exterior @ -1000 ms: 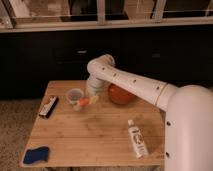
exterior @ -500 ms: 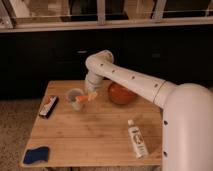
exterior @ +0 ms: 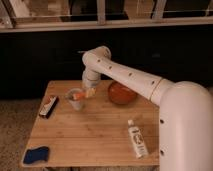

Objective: Place the pepper in the ceramic cup

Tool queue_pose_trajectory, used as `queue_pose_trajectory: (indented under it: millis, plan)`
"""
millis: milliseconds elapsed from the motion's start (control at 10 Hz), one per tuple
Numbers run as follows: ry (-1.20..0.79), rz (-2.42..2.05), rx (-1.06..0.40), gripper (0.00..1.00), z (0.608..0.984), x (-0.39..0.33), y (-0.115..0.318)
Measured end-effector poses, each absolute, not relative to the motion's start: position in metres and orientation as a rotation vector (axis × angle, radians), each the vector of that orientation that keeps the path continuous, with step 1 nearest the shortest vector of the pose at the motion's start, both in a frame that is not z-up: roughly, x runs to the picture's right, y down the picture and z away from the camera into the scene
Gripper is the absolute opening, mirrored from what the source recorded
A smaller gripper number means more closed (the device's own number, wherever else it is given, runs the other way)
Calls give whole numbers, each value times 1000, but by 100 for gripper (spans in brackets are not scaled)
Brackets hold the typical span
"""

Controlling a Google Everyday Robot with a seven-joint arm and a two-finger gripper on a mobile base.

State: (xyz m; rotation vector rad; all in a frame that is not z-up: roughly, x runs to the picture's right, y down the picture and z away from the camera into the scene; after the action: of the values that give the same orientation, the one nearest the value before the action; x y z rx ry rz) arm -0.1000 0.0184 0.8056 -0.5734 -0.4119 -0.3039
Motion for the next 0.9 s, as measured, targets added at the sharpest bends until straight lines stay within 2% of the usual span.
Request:
queue_pose_trajectory:
  millis: [200, 300, 600, 700, 800, 900]
  plan:
    - [-403, -291, -571, 26, 806, -100, 11]
    - [-410, -299, -568, 38, 804, -103, 10]
    - [-423, -317, -563, 62, 802, -104, 6]
    - [-428, -323, -562, 64, 801, -107, 4]
    - [-435, -329, -560, 60, 800, -110, 3]
    - [-441, -332, -558, 52, 799, -111, 1]
